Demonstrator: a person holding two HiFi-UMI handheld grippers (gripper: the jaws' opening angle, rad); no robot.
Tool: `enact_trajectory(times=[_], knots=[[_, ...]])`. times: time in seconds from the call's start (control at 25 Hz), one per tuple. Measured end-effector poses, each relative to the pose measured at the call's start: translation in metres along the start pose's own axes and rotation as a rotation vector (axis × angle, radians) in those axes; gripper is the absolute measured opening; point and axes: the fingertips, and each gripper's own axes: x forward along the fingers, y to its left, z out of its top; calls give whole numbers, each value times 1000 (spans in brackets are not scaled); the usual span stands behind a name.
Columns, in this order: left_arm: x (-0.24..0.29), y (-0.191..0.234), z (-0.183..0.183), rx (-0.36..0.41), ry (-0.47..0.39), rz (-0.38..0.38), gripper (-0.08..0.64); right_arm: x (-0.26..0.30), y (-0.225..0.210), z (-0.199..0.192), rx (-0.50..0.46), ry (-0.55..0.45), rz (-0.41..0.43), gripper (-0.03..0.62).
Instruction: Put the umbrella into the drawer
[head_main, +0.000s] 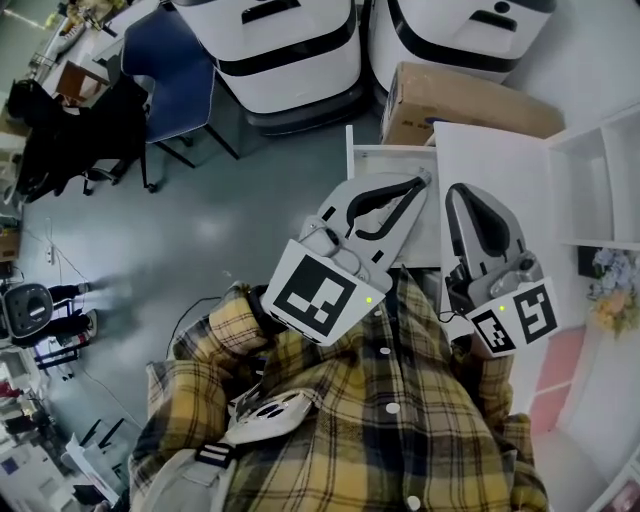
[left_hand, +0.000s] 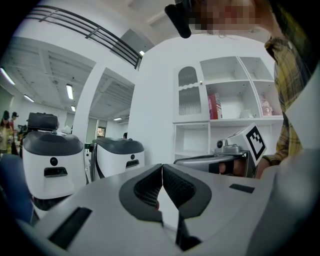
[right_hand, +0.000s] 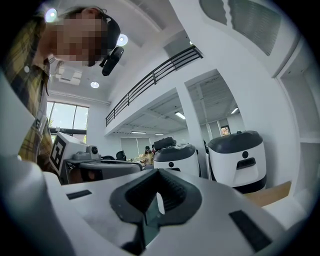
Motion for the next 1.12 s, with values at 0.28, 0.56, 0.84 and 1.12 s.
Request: enact_trajectory(times=[0.28,0.56,0.84,1.12], knots=[[5,-2,-7,2,16,-17,21,0,-2,-5,9,6,-3,15],[10,1,-12,-8,29,-27,21,2,-4,-9,10,21,-4,15],[16,5,-18,-19,44,-36,21,5,-5,-10,8,23,6,15],[16,7,-21,-18,54,-53,21,8,-7,-13,25,28,-8,15]])
